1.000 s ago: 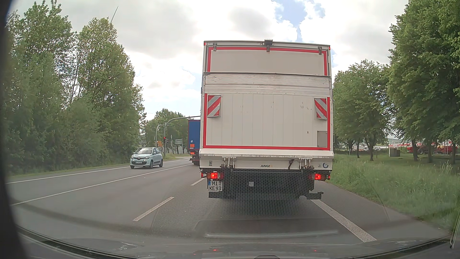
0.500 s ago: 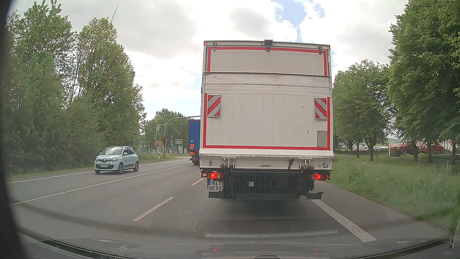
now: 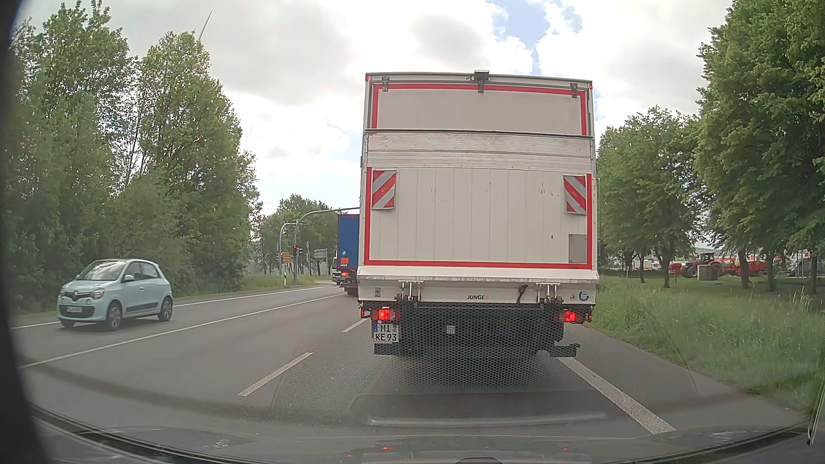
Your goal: Follow the waypoints while adhering to traffic rules and regulations
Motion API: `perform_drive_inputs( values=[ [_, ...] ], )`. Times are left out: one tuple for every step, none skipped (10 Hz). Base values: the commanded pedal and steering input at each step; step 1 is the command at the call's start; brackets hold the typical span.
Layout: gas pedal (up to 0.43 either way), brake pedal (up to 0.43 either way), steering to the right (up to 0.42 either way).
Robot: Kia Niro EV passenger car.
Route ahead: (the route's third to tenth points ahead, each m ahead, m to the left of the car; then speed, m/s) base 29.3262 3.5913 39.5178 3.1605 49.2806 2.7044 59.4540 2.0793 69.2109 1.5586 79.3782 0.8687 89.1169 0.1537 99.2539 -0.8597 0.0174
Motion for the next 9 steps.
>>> perform_drive_inputs(
  values=[
    [0.000,0.000,0.000],
    [0.000,0.000,0.000],
    [0.000,0.000,0.000],
    [0.000,0.000,0.000],
    [0.000,0.000,0.000],
    [0.000,0.000,0.000],
    [0.000,0.000,0.000],
    [0.000,0.000,0.000],
    [0.000,0.000,0.000]
  ],
)
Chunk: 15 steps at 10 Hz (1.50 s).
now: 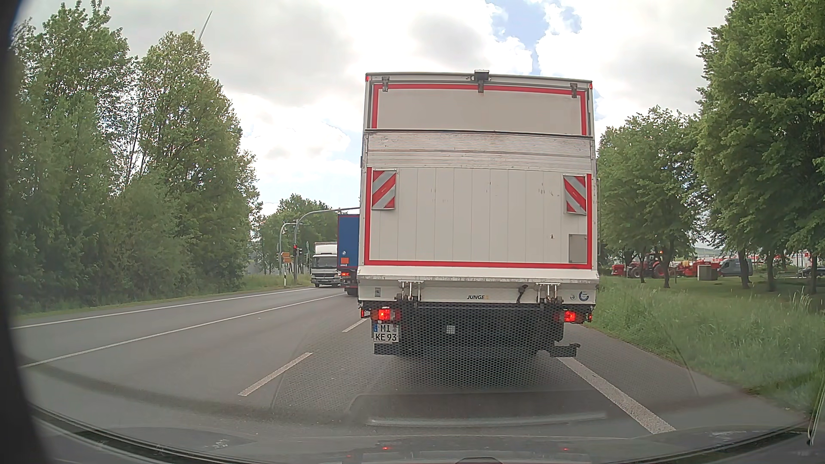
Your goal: Follow the waypoints while adhering to traffic rules and regulations
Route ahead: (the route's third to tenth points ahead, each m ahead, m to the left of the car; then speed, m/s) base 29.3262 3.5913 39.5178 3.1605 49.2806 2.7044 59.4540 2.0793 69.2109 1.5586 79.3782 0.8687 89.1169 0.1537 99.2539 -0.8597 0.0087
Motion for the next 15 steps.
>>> perform_drive_inputs(
  values=[
    [0.000,0.000,0.000],
    [0.000,0.000,0.000],
    [0.000,0.000,0.000],
    [0.000,0.000,0.000],
    [0.000,0.000,0.000],
    [0.000,0.000,0.000],
    [0.000,0.000,0.000],
    [0.000,0.000,0.000],
    [0.000,0.000,0.000],
    [0.000,0.000,0.000],
    [0.000,0.000,0.000],
    [0.000,0.000,0.000],
    [0.000,0.000,0.000],
    [0.000,0.000,0.000],
    [0.000,0.000,0.000]
  ],
)
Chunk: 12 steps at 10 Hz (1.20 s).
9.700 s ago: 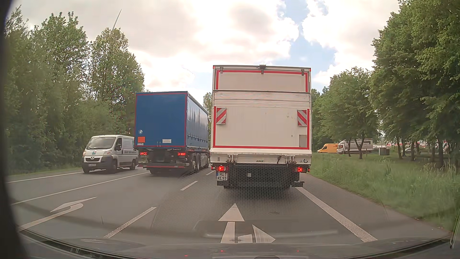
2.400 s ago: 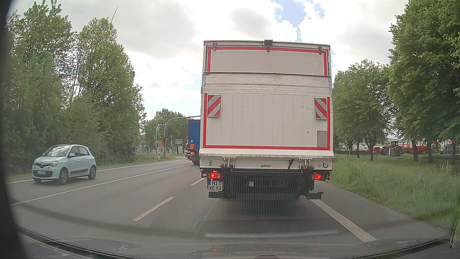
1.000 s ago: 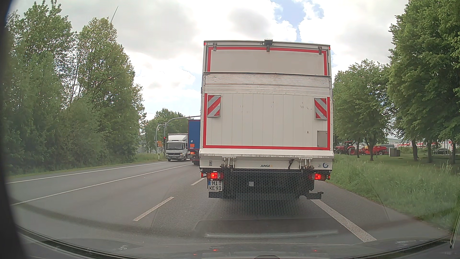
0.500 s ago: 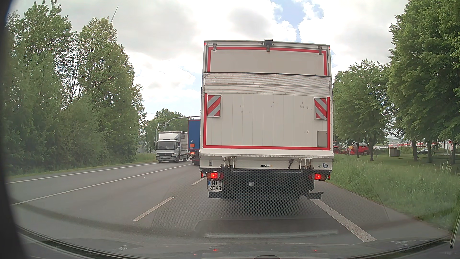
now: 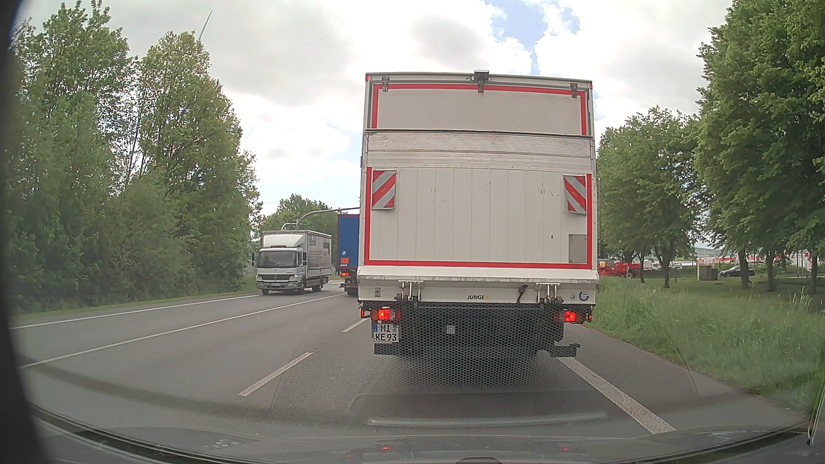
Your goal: Follow the waypoints while adhering to traffic rules and regulations
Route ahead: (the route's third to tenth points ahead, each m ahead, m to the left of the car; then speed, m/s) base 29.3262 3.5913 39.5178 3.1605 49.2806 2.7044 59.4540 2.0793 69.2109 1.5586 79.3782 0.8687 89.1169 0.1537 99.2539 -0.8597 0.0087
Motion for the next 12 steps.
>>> perform_drive_inputs(
  values=[
    [0.000,0.000,0.000],
    [0.000,0.000,0.000],
    [0.000,0.000,0.000],
    [0.000,0.000,0.000],
    [0.000,0.000,0.000],
    [0.000,0.000,0.000],
    [0.000,0.000,0.000],
    [0.000,0.000,0.000],
    [0.000,0.000,0.000],
    [0.000,0.000,0.000],
    [0.000,0.000,0.000],
    [0.000,0.000,0.000]
  ],
)
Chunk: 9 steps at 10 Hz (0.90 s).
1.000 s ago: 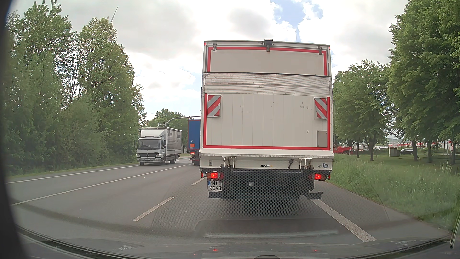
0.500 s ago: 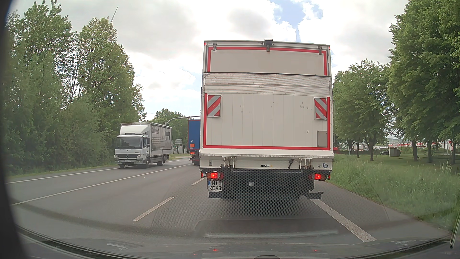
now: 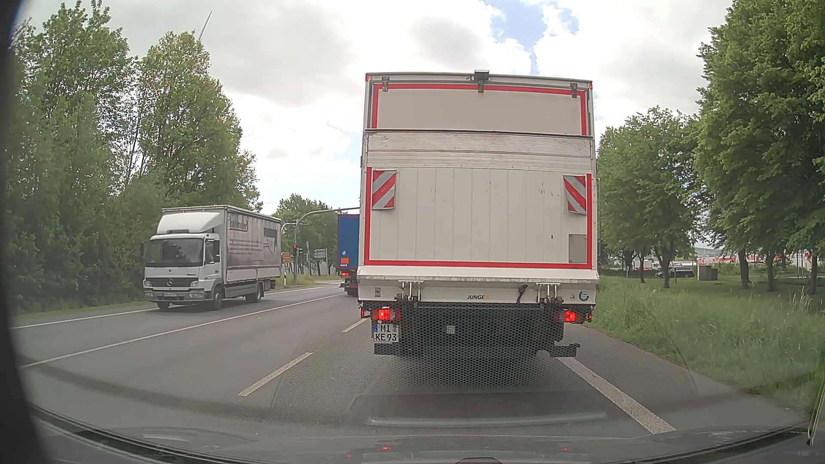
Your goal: Follow the waypoints while adhering to traffic rules and regulations
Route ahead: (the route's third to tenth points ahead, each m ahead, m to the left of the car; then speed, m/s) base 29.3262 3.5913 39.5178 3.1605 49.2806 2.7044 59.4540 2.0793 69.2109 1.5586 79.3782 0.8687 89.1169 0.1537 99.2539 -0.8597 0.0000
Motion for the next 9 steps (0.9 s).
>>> perform_drive_inputs(
  values=[
    [0.000,0.000,0.000],
    [0.000,0.000,0.000],
    [0.000,0.000,0.000],
    [0.000,0.000,0.000],
    [0.000,0.000,0.000],
    [0.000,0.000,0.000],
    [0.000,0.000,0.000],
    [0.000,0.000,0.000],
    [0.000,0.000,0.000]
  ],
)
